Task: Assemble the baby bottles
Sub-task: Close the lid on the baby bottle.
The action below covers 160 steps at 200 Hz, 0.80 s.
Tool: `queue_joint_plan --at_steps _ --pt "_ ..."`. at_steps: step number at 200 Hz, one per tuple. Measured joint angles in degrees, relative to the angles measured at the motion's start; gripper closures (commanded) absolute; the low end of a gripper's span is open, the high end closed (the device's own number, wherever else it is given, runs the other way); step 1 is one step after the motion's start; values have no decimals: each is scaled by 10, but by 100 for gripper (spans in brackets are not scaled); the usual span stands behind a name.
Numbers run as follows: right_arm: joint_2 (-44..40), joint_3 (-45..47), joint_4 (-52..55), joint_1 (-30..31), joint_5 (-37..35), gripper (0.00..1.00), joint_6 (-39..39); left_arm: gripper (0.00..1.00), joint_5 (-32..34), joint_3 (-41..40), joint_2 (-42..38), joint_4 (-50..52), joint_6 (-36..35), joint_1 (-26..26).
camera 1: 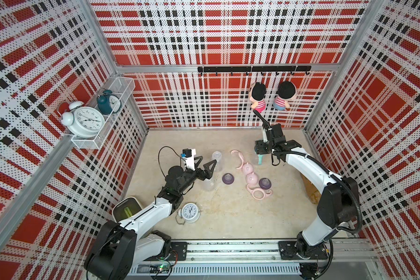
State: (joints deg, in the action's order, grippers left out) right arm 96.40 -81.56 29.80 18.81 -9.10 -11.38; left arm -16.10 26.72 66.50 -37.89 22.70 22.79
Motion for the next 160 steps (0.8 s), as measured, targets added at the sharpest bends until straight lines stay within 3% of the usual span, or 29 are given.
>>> queue_joint_plan --at_steps 160 --pt "53 -63 44 -15 44 26 14 2 0 0 -3 0 -2 0"
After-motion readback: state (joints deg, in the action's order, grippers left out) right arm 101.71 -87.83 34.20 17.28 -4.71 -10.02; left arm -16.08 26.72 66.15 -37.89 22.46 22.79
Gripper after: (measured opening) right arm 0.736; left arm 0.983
